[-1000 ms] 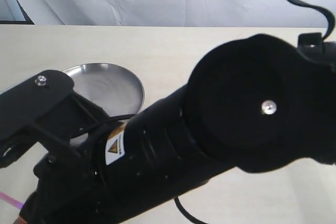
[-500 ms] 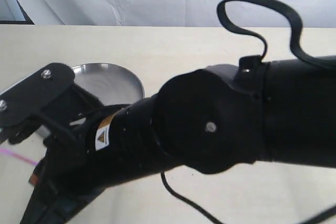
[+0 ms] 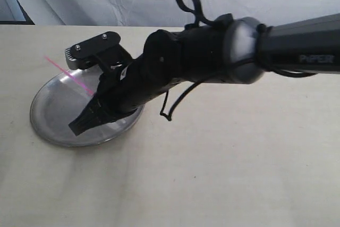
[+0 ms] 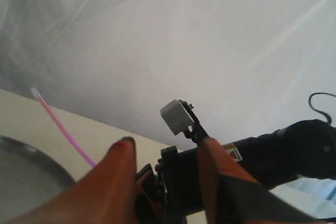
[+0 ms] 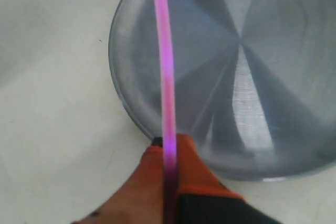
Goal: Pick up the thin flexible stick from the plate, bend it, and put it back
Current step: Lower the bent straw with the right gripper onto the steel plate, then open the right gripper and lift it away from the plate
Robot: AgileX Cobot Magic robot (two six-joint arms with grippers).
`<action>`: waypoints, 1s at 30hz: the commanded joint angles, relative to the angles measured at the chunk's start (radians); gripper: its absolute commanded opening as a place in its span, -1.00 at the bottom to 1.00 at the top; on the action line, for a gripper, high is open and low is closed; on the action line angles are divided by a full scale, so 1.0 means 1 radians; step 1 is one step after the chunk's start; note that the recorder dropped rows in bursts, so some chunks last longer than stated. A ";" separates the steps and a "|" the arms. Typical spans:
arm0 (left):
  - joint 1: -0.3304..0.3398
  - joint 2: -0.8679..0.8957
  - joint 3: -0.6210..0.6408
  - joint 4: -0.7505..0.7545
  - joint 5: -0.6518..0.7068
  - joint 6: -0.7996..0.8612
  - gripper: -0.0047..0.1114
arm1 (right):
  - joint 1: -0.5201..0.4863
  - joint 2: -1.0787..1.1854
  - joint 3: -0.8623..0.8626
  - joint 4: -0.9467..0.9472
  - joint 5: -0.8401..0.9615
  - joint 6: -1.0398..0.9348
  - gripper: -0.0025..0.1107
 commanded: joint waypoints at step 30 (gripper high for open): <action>-0.005 -0.002 0.003 0.170 0.162 0.005 -0.92 | -0.084 0.182 -0.322 -0.076 0.250 0.062 -0.96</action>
